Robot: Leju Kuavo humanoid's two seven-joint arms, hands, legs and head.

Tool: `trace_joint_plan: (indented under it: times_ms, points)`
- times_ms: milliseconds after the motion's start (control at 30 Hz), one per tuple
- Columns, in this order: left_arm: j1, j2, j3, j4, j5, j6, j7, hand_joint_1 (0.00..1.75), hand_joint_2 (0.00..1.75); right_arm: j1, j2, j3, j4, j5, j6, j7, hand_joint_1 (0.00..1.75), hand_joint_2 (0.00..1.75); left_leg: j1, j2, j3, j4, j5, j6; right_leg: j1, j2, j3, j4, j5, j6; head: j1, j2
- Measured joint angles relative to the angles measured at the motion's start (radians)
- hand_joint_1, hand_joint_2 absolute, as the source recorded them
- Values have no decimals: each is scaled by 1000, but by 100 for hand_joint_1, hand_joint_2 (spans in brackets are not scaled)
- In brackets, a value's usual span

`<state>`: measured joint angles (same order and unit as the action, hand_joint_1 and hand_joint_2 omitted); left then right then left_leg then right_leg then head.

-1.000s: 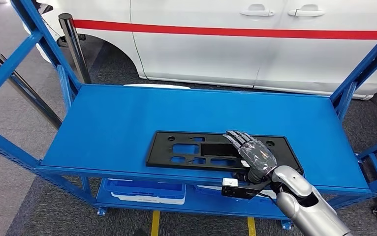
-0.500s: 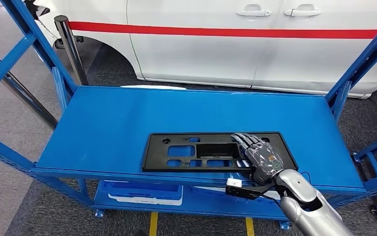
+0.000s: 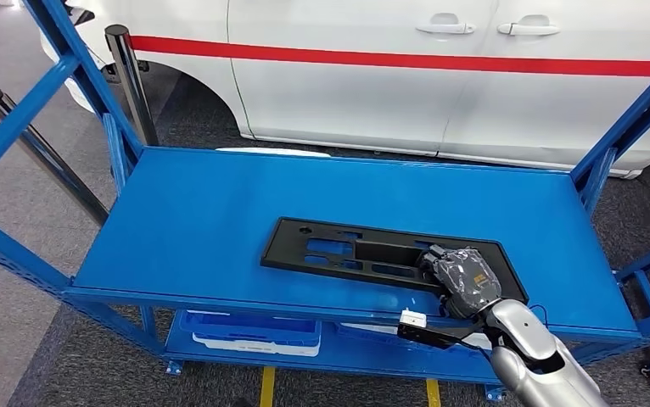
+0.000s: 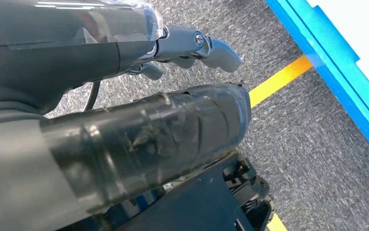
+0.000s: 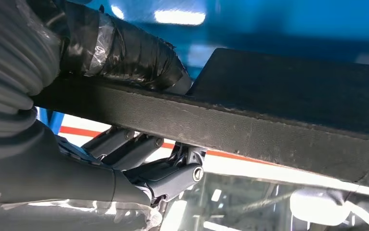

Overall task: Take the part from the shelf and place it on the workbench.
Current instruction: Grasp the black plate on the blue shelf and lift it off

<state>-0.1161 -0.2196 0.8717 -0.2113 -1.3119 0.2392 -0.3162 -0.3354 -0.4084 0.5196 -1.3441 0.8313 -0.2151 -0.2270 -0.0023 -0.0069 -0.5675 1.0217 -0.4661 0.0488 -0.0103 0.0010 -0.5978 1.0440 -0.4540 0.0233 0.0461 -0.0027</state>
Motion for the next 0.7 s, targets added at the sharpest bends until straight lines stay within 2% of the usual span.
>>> trace_joint_plan:
  times_ms: [67,100,167,200,267,300,333,367,400,433,500,533,633,700]
  points:
    - [0,0,0,0,2,0,0,0,0,16,0,-13,-15,12,-24,-3,175,175,0,-1,0,-2,0,-9,5,1,4,-13,-2,-8,0,0]
    - [0,0,0,0,3,0,0,0,0,25,0,-19,-24,21,-37,-5,175,175,0,0,0,-2,-2,-14,3,0,5,-16,0,-14,0,0]
    - [0,0,0,0,7,2,-1,0,0,47,2,-30,-45,50,-69,-3,175,175,1,0,-12,28,-27,-24,-3,-2,9,-25,5,-25,-1,0]
    - [0,0,0,0,9,3,-2,0,0,62,5,-38,-57,74,-94,1,175,175,2,1,-32,72,-56,-28,-6,-3,11,-28,7,-30,-2,0]
    - [2,0,0,0,11,3,-2,0,0,100,13,-54,-87,139,-155,18,175,175,5,1,-91,200,-121,-35,-4,-6,9,-28,6,-35,-3,0]
    - [4,0,0,0,12,4,-3,0,0,121,19,-61,-107,183,-189,30,175,175,7,1,-118,257,-141,-37,-3,-7,9,-28,5,-36,-3,0]
    - [7,0,0,0,13,4,-3,0,0,145,25,-67,-130,233,-223,45,175,175,8,1,-131,284,-142,-39,-3,-7,9,-27,4,-36,-3,0]
    - [8,1,0,0,14,5,-2,0,0,169,33,-73,-156,285,-257,61,175,175,9,1,-127,273,-123,-39,-3,-6,9,-25,2,-36,-3,0]
    - [10,1,0,0,15,6,-2,0,0,195,41,-79,-184,339,-290,76,175,175,10,1,-106,226,-89,-39,-4,-6,11,-23,0,-36,-3,0]
    - [10,1,0,0,16,6,-2,0,0,222,51,-86,-215,400,-324,93,175,175,11,1,-74,155,-50,-37,-4,-5,12,-21,-4,-34,-3,0]
    - [10,1,1,0,19,8,0,0,0,270,71,-98,-278,529,-388,127,175,175,9,1,-21,39,-8,-32,-1,-3,12,-16,-9,-26,-3,0]
    - [11,1,1,0,19,9,2,0,0,289,79,-102,-304,578,-410,139,175,175,8,0,-9,13,-5,-29,1,-3,11,-14,-10,-21,-3,0]
    - [13,0,1,0,20,9,2,0,0,329,100,-109,-361,633,-430,155,175,175,6,0,-4,0,-5,-15,-1,-2,9,-11,-13,-6,-2,0]
    - [13,0,1,0,21,9,2,0,0,348,108,-113,-390,645,-438,162,175,175,9,2,1,-9,1,-2,-4,-2,-11,39,-48,3,-2,0]
